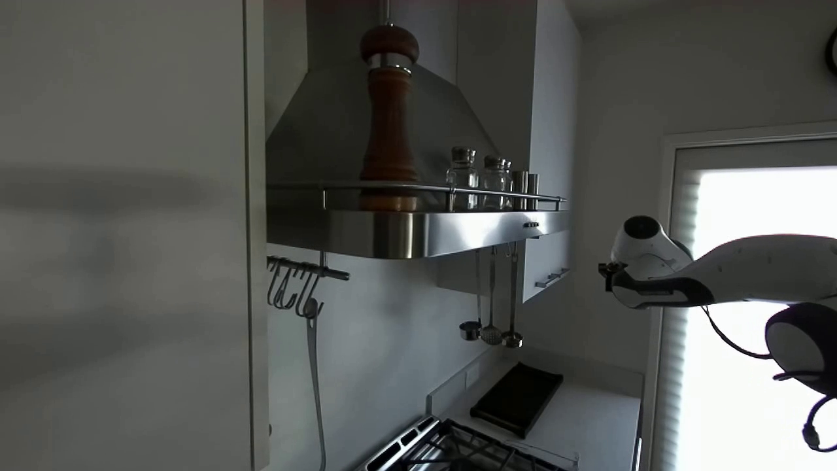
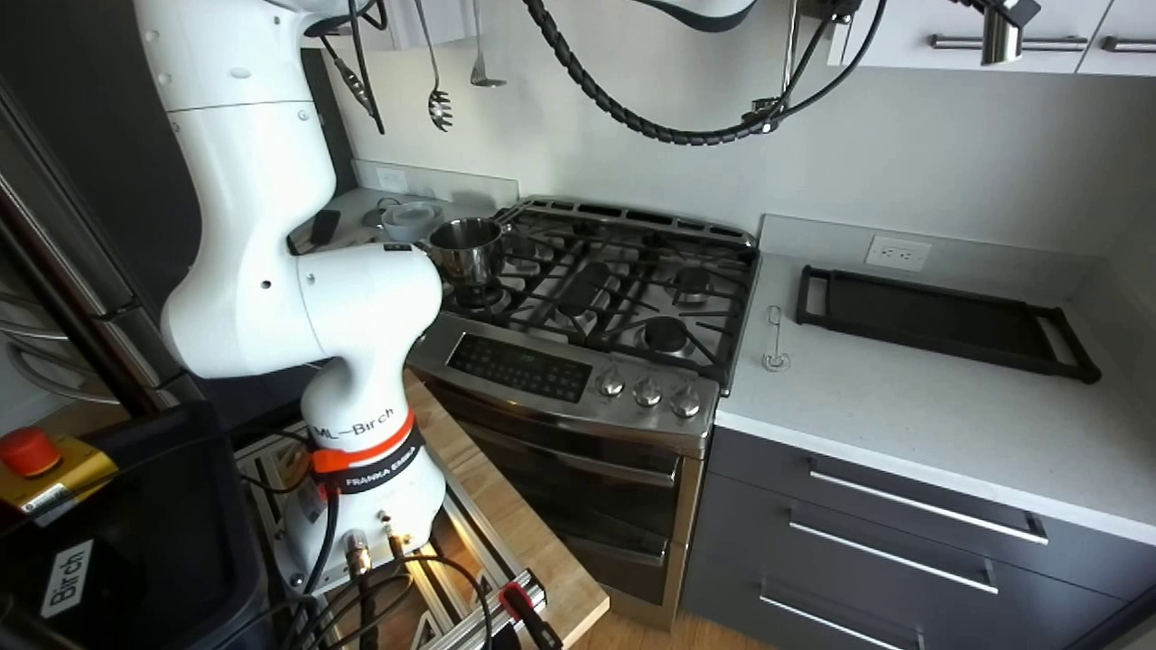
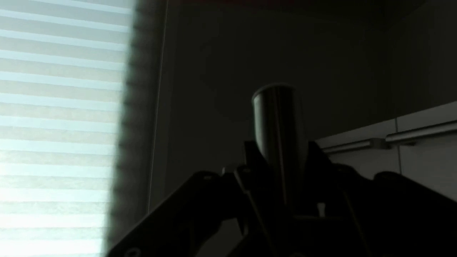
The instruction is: Put the silver salt shaker on the stove fan
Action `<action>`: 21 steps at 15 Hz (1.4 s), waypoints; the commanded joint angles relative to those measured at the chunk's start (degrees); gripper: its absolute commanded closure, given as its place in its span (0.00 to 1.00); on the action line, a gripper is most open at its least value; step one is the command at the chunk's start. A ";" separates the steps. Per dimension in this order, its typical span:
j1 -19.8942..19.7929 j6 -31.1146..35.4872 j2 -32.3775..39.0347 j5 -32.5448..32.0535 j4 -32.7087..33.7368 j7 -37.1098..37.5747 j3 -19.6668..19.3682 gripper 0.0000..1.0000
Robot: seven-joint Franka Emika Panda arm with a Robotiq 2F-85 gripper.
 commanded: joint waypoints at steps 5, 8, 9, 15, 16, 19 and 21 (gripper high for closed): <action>7.99 -4.89 -2.22 11.82 4.95 -8.78 -3.88 0.64; 9.62 -5.28 -1.93 13.60 6.07 -10.10 -4.76 0.64; 9.70 -5.29 -1.94 13.63 6.05 -10.12 -4.83 0.89; 12.88 -7.81 -1.64 21.16 12.43 -14.78 -9.15 0.89; 13.22 -9.11 -1.08 22.27 13.57 -15.55 -9.96 0.89; 15.45 -14.93 -0.42 26.55 17.25 -19.34 -12.15 0.89; 17.11 -19.48 0.16 29.74 19.99 -21.84 -13.32 0.89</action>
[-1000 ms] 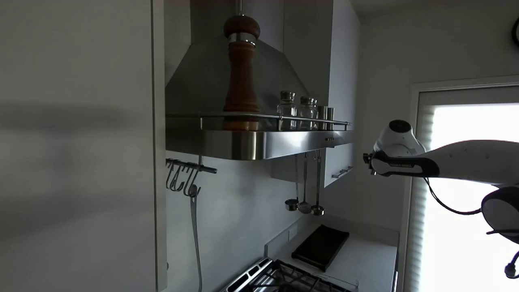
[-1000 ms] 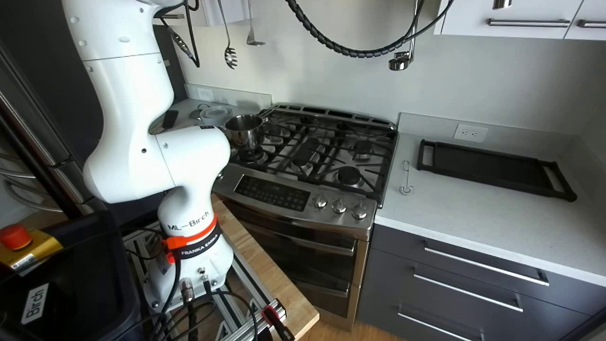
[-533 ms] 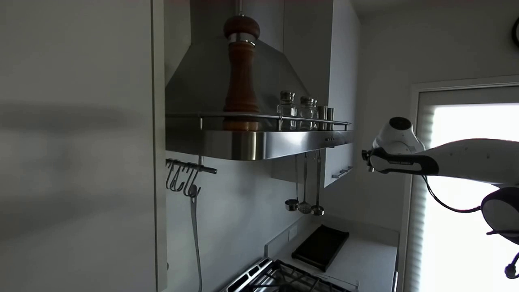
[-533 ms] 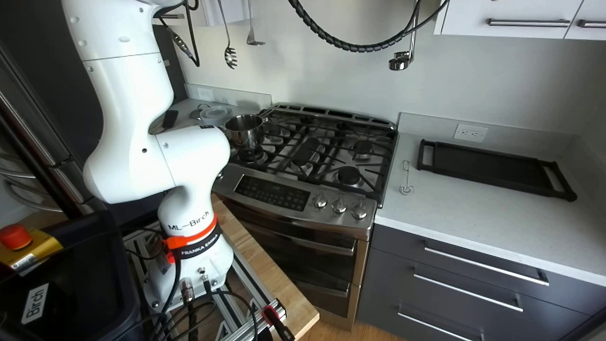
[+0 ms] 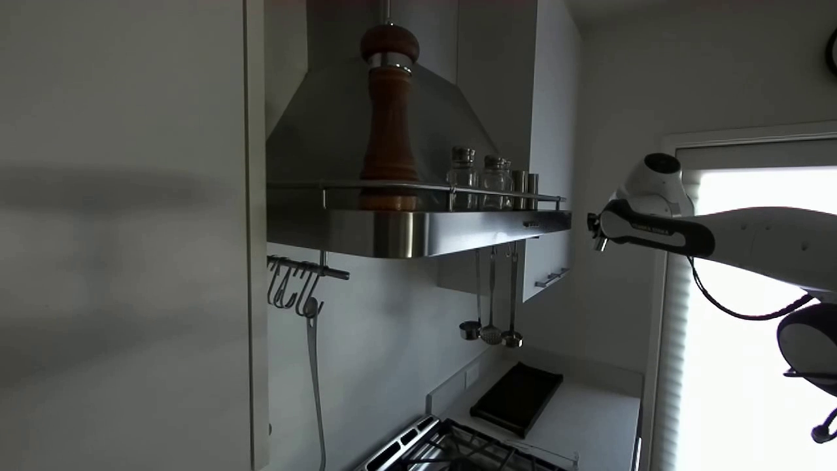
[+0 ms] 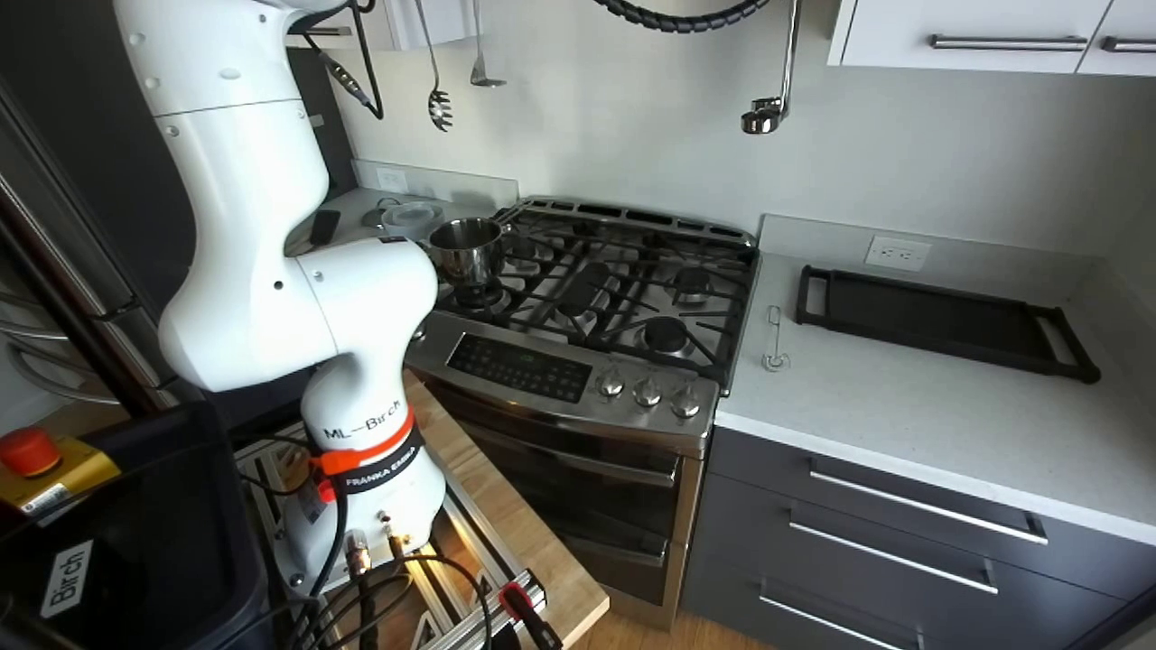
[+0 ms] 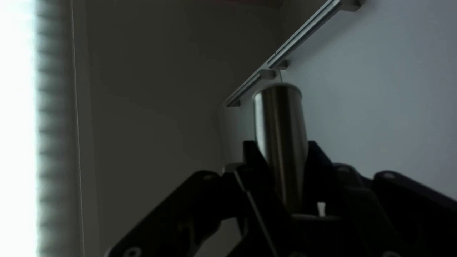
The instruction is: Put the silver salt shaker on the stove fan
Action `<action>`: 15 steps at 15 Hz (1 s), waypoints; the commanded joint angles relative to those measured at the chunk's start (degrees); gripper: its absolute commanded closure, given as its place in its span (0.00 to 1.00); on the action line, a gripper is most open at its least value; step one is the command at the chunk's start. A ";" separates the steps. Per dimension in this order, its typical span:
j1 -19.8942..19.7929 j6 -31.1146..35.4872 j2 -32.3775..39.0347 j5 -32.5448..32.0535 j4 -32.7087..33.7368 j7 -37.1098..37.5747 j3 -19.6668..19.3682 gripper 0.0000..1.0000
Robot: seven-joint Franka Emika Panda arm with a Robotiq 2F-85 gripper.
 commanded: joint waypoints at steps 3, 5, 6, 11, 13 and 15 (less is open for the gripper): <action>2.34 -5.21 1.30 3.67 3.51 -3.37 -1.66 0.64; 3.00 -6.06 2.55 4.46 4.56 -4.19 -2.34 0.64; 3.06 -6.14 2.97 4.53 4.59 -4.24 -2.47 0.64; 4.23 -6.58 3.07 6.35 7.03 -5.72 -4.02 0.89; 4.68 -7.29 2.95 7.31 9.00 -5.92 -4.75 0.89; 5.19 -8.58 2.71 8.59 11.08 -5.87 -5.58 0.89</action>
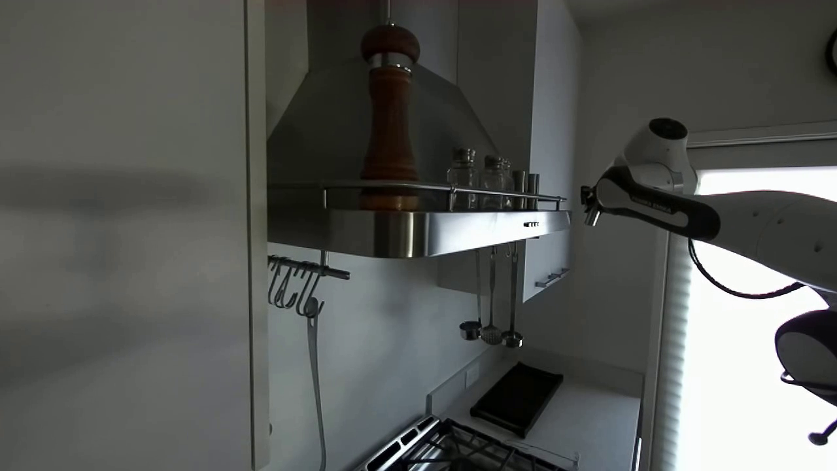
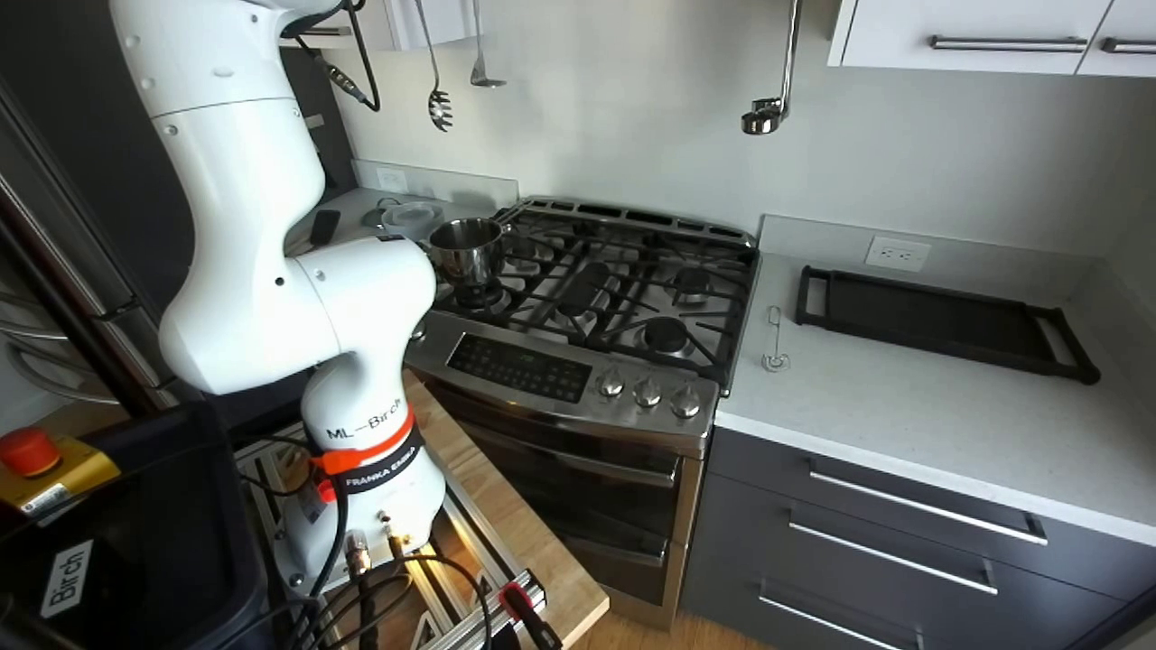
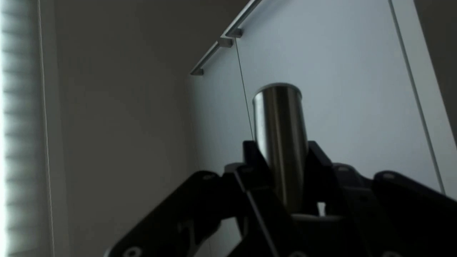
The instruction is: Put the silver salt shaker on the stove fan
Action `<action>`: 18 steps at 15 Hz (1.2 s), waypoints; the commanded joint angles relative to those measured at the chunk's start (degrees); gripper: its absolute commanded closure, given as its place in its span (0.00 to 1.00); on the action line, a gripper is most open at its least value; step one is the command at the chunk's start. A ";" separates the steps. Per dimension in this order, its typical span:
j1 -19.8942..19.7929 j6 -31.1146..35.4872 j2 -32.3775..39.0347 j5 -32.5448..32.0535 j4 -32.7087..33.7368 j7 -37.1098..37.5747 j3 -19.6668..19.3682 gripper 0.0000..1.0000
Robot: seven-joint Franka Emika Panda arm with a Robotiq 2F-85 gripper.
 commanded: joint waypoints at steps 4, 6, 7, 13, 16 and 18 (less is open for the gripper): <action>3.02 -5.45 -1.41 6.19 7.00 -2.22 -2.94 0.89; 3.34 -6.38 -1.47 6.82 9.04 -3.11 -2.66 0.89; 3.41 -6.51 -1.68 6.70 9.99 -3.99 -2.37 0.89; 4.09 -5.52 -3.12 6.21 13.75 -7.20 -0.11 0.89; 4.51 -5.68 -4.62 6.32 15.12 -7.86 2.17 0.89; 4.65 -5.62 -5.74 6.03 15.84 -8.25 4.19 0.89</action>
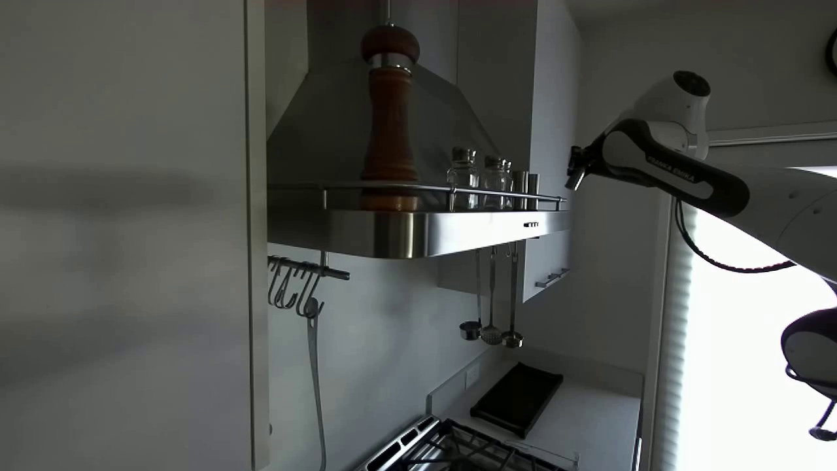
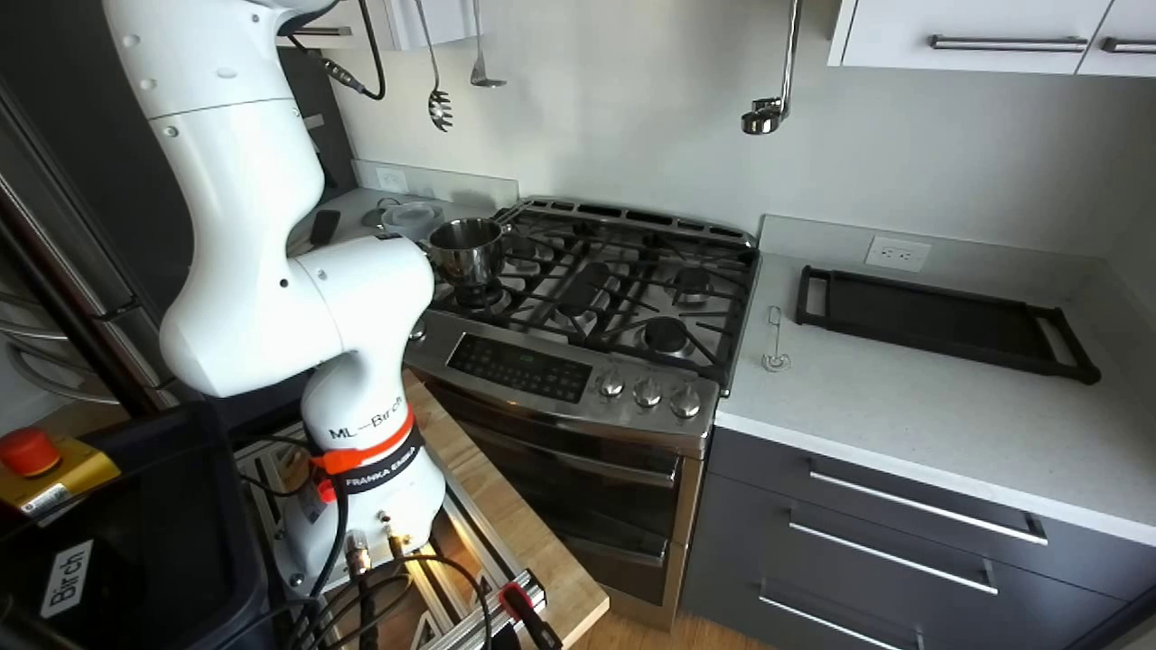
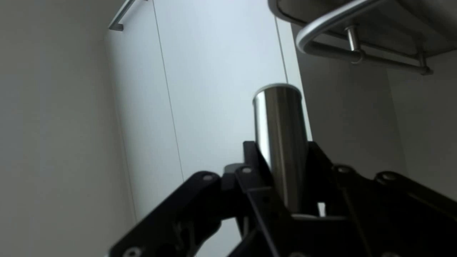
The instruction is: Put the silver salt shaker on the stove fan
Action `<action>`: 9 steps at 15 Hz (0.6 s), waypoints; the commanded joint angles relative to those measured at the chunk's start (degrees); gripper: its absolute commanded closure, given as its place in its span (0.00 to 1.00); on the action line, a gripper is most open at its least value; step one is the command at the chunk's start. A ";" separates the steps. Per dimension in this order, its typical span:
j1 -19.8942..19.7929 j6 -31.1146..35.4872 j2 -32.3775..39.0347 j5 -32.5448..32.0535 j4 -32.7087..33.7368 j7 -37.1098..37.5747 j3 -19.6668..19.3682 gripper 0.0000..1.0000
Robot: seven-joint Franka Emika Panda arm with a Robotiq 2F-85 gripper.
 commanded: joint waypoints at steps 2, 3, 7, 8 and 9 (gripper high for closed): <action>1.22 -0.82 -4.86 0.14 3.55 -2.84 4.82 0.89; 1.17 -1.05 -5.46 0.08 4.03 -2.94 5.93 0.89; 0.46 -2.89 -6.69 -0.58 4.94 -0.94 9.60 0.89; 0.46 -3.90 -7.23 -0.68 5.29 -0.74 10.50 0.89; 0.34 -4.79 -7.52 -0.83 5.43 -0.40 11.26 0.89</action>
